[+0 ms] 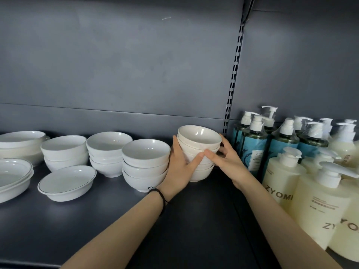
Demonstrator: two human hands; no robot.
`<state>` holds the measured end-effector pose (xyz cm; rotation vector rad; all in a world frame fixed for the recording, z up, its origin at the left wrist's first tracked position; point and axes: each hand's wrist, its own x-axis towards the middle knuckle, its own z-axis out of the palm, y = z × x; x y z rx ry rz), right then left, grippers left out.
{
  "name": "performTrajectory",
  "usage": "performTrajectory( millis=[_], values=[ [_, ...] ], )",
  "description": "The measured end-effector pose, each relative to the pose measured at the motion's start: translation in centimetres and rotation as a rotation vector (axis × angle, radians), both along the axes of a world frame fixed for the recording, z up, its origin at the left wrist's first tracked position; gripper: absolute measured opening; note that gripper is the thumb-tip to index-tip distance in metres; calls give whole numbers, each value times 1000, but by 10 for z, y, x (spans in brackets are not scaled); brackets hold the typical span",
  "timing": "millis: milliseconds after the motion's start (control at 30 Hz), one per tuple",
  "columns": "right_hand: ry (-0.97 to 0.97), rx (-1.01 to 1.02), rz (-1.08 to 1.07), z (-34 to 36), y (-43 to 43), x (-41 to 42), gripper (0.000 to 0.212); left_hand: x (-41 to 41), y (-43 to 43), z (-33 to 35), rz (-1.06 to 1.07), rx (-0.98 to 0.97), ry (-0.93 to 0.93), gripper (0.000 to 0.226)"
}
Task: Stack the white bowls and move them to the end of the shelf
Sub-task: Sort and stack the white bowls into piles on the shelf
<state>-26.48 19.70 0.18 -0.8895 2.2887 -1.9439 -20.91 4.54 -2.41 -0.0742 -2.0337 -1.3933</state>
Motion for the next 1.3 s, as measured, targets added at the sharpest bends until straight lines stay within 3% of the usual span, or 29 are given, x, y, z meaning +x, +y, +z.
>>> performTrajectory(
  millis=[133,233,367,500,633,800,1000,1167,1300],
  values=[
    [-11,51,-140,0,4,18,68,15,-4,-9,-7,-136,-45,81],
    [118,141,-265,-5,7,40,52,42,-7,-15,-78,-338,-113,82],
    [343,453,-164,-8,7,73,24,90,-21,-17,-149,-598,-184,51],
    [479,669,-91,-14,-15,107,25,142,-55,-16,68,-1128,-59,37],
    [572,764,-50,-17,-64,148,36,182,-103,-13,203,-1391,-58,17],
    [629,844,18,-16,-124,190,45,226,-172,-2,412,-1490,-126,20],
    [677,848,30,-15,-186,230,54,265,-249,-1,572,-1419,-243,24],
    [678,886,26,-24,-220,242,59,279,-280,-9,523,-1388,-279,31],
    [650,920,-8,-26,-234,234,63,280,-285,-17,351,-1220,-325,42]
  ],
)
